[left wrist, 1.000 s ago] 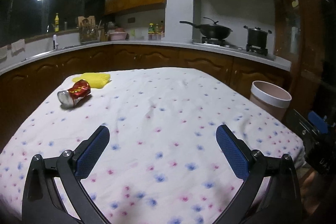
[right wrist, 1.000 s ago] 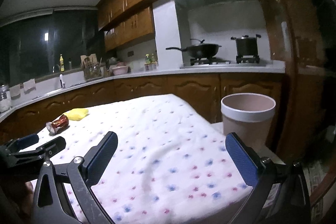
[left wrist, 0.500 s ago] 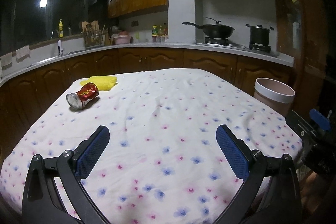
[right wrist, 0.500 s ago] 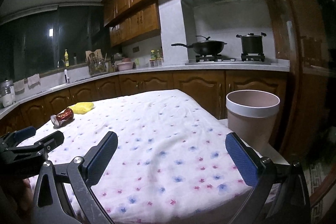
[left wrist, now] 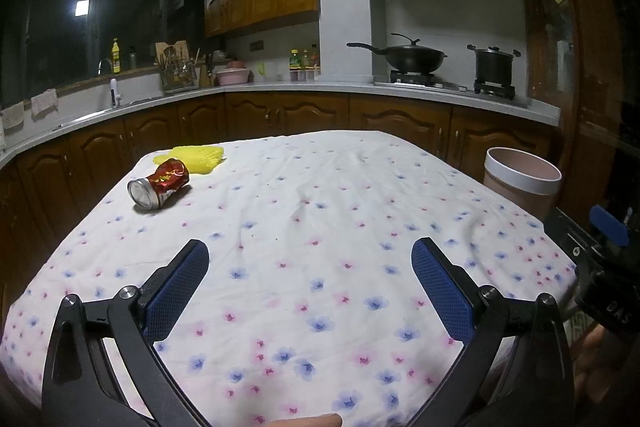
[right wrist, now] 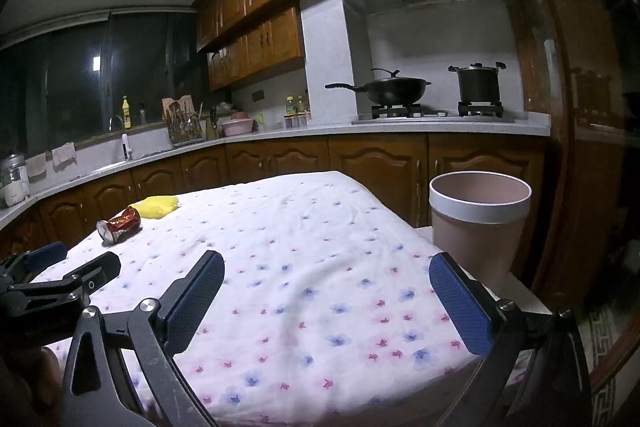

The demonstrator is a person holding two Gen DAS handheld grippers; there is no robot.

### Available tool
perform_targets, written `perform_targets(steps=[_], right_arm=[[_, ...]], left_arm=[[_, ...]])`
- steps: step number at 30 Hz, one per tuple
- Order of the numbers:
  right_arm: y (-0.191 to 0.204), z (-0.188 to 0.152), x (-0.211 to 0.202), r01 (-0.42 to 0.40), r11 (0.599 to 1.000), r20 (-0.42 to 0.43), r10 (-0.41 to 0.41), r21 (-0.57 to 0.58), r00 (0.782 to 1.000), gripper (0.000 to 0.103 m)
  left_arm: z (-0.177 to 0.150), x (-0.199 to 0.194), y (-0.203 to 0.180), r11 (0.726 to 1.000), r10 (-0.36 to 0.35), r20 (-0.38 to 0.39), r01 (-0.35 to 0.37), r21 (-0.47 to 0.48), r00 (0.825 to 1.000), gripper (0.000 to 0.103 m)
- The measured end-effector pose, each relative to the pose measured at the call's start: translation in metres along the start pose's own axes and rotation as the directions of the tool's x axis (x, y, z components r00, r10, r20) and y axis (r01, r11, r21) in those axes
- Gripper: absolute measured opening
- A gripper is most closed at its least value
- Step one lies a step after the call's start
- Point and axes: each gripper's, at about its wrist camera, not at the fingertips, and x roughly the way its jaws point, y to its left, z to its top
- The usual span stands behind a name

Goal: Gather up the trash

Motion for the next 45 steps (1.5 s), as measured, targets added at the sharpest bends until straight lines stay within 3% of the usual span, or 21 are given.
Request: perform_targets(steps=[45], right_arm=[[0.0031,0.0007,-0.0011,-0.004,1.0,-0.01,0.004,0.003,1.0,0.103]], left_arm=[[0.002,-0.005,-0.0043,1.0,-0.001,0.003,0.001,-0.003,1.0,0.103]])
